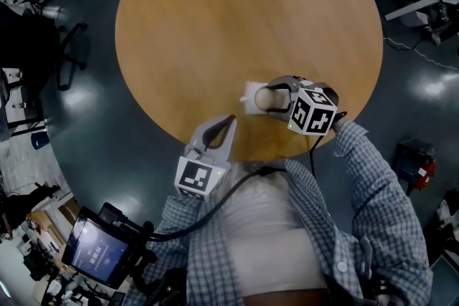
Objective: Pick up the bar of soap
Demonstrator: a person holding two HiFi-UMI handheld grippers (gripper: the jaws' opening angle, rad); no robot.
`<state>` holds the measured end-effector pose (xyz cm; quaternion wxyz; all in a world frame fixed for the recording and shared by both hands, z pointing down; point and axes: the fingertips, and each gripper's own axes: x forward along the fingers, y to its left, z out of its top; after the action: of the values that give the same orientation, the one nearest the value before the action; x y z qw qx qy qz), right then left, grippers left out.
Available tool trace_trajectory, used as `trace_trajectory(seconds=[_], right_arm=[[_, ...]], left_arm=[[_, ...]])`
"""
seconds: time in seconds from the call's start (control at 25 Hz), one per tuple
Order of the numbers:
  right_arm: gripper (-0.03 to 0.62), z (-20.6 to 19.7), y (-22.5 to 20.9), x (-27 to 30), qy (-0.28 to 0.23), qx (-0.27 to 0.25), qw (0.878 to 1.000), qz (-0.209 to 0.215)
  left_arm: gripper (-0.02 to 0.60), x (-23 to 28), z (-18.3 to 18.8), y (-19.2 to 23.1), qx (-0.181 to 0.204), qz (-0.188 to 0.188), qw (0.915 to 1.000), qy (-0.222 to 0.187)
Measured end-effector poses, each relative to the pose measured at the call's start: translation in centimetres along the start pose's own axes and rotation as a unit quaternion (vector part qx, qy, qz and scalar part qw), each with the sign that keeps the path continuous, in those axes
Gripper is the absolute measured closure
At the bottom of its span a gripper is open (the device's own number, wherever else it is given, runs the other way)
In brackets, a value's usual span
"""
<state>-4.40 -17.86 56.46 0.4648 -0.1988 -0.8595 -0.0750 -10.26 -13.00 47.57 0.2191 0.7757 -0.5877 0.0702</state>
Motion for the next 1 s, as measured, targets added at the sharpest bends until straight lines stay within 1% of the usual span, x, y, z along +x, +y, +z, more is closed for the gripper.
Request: trace_trajectory(seconds=[0.12,0.24,0.32,0.4,0.44,0.52,0.56,0.64,0.72,0.8,0.88,1.0], right_arm=[[0.335,0.1,-0.1,-0.2,-0.020,0.028,0.999,0.002],[0.335,0.2,-0.3,-0.7,-0.050,0.070,0.996,-0.010],[0.335,0.4,-0.3,-1.4,-0.073,0.102,0.992,-0.020],[0.335,1.1,-0.2,-2.3,-0.108,0.139,0.984,-0.034],[0.334,1.3,-0.2,-2.9,-0.129,0.158,0.978,-0.043],[0.333,1.5,-0.7,-4.2,-0.175,0.205,0.961,-0.065],[0.333,1.6,-0.9,-5.0,-0.203,0.232,0.948,-0.074],[0.333,2.1,-1.4,-6.8,-0.264,0.291,0.916,-0.085],[0.333,2.7,-1.7,-8.7,-0.323,0.341,0.878,-0.094],[0.333,3.1,-1.9,-10.3,-0.371,0.380,0.841,-0.104],[0.333,3.2,-1.8,-11.5,-0.410,0.414,0.805,-0.111],[0.333,2.8,-1.8,-13.1,-0.466,0.462,0.745,-0.120]], left_arm=[[0.583,-0.1,-0.1,0.1,0.005,-0.001,1.0000,0.000],[0.583,0.0,0.0,0.2,0.010,-0.004,0.9999,-0.004],[0.583,0.0,0.1,0.2,0.014,-0.007,0.9999,-0.007],[0.583,-0.1,0.2,-0.1,0.014,-0.011,0.9998,-0.006],[0.583,-0.1,0.3,-0.3,0.012,-0.015,0.9998,-0.005],[0.583,0.4,0.8,-0.7,0.015,-0.027,0.9995,-0.004],[0.583,0.7,0.9,-0.8,0.021,-0.032,0.9992,-0.007],[0.583,1.1,1.2,-1.0,0.033,-0.042,0.9985,-0.013],[0.583,1.4,1.5,-1.3,0.040,-0.050,0.9978,-0.015],[0.583,1.6,1.7,-1.7,0.041,-0.059,0.9973,-0.014],[0.583,1.8,2.2,-2.3,0.033,-0.068,0.9971,-0.006],[0.583,1.9,2.8,-2.9,0.027,-0.077,0.9967,0.000]])
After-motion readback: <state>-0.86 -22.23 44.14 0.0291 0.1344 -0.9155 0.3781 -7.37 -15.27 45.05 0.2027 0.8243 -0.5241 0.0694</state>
